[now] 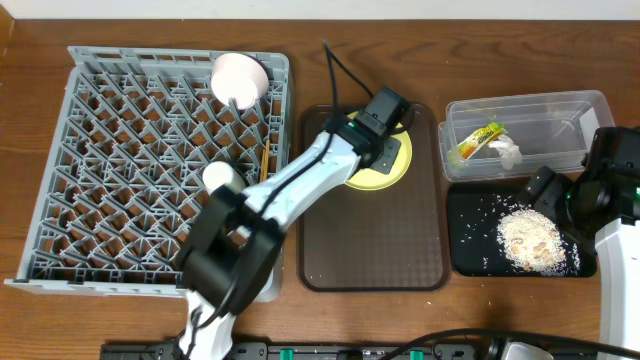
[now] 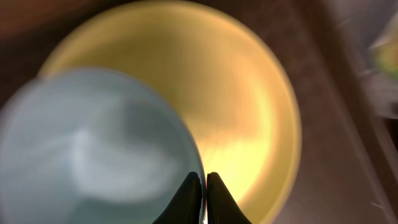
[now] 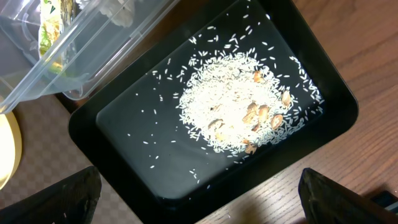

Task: Sort waste into correct bins and load items into the dishwasher

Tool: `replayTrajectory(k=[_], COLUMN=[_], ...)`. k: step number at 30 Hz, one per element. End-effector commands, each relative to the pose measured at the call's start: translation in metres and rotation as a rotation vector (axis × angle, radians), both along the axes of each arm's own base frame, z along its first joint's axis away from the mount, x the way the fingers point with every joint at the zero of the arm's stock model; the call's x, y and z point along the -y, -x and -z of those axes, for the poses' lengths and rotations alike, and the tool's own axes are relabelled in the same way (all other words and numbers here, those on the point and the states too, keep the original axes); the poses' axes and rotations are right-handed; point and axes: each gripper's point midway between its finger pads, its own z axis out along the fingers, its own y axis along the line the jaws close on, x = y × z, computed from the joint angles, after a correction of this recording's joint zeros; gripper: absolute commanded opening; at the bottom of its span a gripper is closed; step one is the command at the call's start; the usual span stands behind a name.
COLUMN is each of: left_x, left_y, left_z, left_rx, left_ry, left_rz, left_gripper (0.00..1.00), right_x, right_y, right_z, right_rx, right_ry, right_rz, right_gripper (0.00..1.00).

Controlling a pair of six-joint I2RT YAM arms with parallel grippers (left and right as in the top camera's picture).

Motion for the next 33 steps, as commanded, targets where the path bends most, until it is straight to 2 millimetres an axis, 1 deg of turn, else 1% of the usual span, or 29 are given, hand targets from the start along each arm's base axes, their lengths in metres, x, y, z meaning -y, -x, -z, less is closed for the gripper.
replayTrajectory(k=[1,3,5,8,9,11,13,14,15,16,17,18,20,21,22,23,24,25,27,28,29,30,33], left_x=[-0.006,-0.011,-0.022,-0.038,-0.041,-0.043,-0.043,-0.044,-0.045,-0.045,-0.045,-0.043,-0.037,-0.034,-0.029,-0.025,-0.021,-0.016,-0.009,-0.007,-0.006,-0.007,-0.011], left_y=[0.001,0.006,0.010,0.012,0.014,0.019,0.022,0.022,0.023,0.023,0.023,0.023,0.025,0.025,0.026,0.026,0.026,0.025,0.023,0.022,0.021,0.019,0.015], left_z=[-0.086,-0.116,-0.143,-0.171,-0.178,-0.185,-0.184,-0.181,-0.177,-0.172,-0.168,-0.163,-0.153,-0.147,-0.141,-0.135,-0.128,-0.120,-0.099,-0.090,-0.080,-0.069,-0.044], left_rx=[0.135,0.175,0.205,0.223,0.218,0.192,0.155,0.146,0.134,0.121,0.112,0.101,0.079,0.068,0.059,0.049,0.039,0.026,0.002,-0.006,-0.013,-0.018,-0.019], left_ry=[0.102,0.138,0.180,0.240,0.265,0.314,0.342,0.338,0.329,0.320,0.315,0.307,0.294,0.287,0.281,0.275,0.268,0.260,0.229,0.213,0.191,0.159,0.078], left_rz=[-0.015,-0.021,-0.050,-0.090,-0.085,-0.064,-0.047,-0.048,-0.051,-0.051,-0.052,-0.050,-0.040,-0.034,-0.025,-0.019,-0.014,-0.008,-0.002,-0.003,-0.015,-0.044,-0.115], left_gripper=[0.08,0.08,0.08,0.08,0.08,0.08,0.08,0.15,0.34,0.48,0.60,0.66,0.71,0.77,0.86,0.91,0.91,0.88,0.25,0.14,0.08,0.08,0.08], right_x=[0.005,0.005,0.005,0.005,0.005,0.005,0.005,0.005,0.005,0.005,0.005,0.005,0.005,0.005,0.005,0.005,0.005,0.005,0.005,0.005,0.005,0.005,0.005], right_y=[0.000,0.000,-0.001,-0.001,-0.001,-0.001,-0.001,-0.001,-0.001,-0.001,0.000,0.000,-0.001,0.000,-0.001,-0.001,-0.001,-0.001,-0.001,-0.001,-0.001,-0.001,-0.001], right_z=[-0.006,-0.006,-0.006,-0.006,-0.006,-0.006,-0.006,-0.006,-0.006,-0.006,-0.006,-0.006,-0.006,-0.006,-0.006,-0.006,-0.006,-0.006,-0.006,-0.006,-0.006,-0.006,-0.006], right_rx=[0.017,0.017,0.018,0.018,0.018,0.018,0.018,0.018,0.018,0.018,0.017,0.017,0.018,0.017,0.018,0.018,0.018,0.018,0.018,0.018,0.018,0.018,0.018], right_ry=[0.010,0.010,0.010,0.010,0.010,0.010,0.010,0.010,0.010,0.010,0.010,0.010,0.010,0.010,0.010,0.010,0.010,0.010,0.010,0.010,0.010,0.010,0.010], right_rz=[0.020,0.020,0.020,0.020,0.020,0.020,0.020,0.020,0.020,0.020,0.020,0.020,0.020,0.020,0.020,0.020,0.020,0.020,0.020,0.020,0.020,0.020,0.020], right_gripper=[0.99,0.99,0.99,0.99,0.99,0.99,0.99,0.99,0.99,0.99,0.99,0.99,0.99,0.99,0.99,0.99,0.99,0.99,0.99,0.99,0.99,0.99,0.99])
